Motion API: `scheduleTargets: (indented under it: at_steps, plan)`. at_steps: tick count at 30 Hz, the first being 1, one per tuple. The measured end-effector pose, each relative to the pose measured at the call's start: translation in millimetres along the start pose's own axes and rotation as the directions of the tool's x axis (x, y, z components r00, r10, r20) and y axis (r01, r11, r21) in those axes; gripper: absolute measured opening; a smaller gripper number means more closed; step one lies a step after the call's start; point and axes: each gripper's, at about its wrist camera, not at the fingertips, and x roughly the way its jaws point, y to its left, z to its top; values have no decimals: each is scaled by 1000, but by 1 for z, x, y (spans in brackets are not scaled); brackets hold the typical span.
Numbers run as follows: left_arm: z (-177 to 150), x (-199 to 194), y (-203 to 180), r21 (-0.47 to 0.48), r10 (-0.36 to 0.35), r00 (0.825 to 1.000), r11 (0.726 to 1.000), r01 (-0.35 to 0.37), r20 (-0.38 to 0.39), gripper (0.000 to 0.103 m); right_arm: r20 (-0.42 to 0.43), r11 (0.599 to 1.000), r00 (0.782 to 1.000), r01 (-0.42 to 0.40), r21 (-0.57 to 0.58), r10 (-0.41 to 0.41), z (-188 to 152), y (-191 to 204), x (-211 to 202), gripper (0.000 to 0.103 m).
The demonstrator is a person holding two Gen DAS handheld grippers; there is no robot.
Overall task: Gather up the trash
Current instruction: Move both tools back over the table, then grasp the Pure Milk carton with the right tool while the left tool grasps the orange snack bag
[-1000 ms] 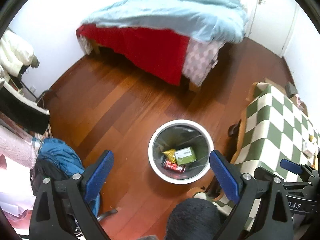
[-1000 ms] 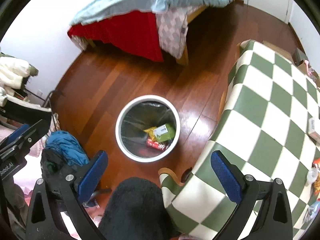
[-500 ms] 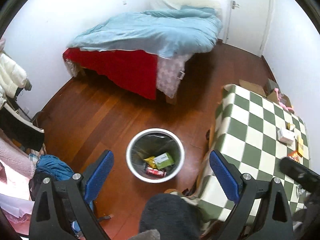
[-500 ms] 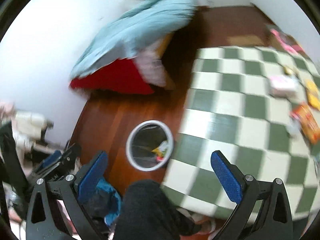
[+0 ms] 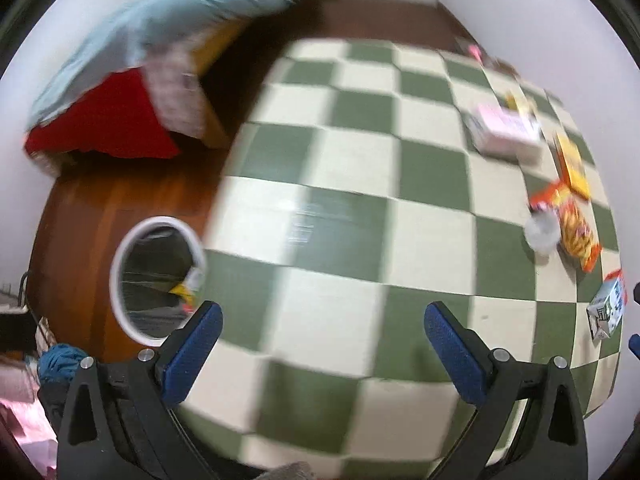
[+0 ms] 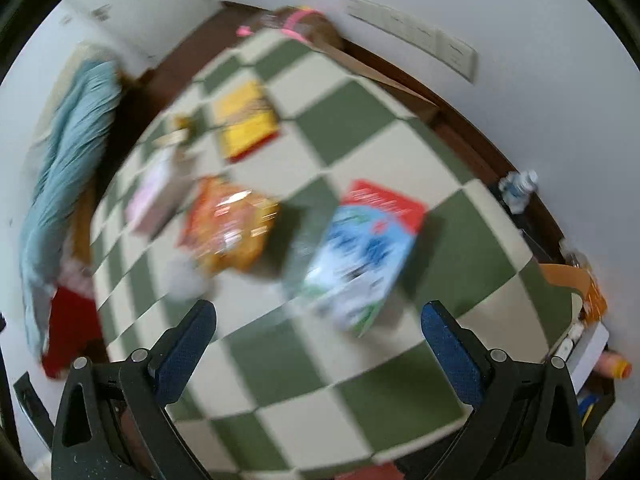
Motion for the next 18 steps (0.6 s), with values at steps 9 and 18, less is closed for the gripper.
scheduleTargets:
  at_steps: [9, 18]
  plan:
    - [16, 8, -101, 105, -76, 995, 991, 82, -62, 103, 6, 985, 994, 111, -135, -111, 23, 17, 48, 67]
    - [18, 11, -163, -80, -401, 900, 916, 393, -170, 89, -10, 990, 995, 103, -100, -104, 43, -41, 26, 58]
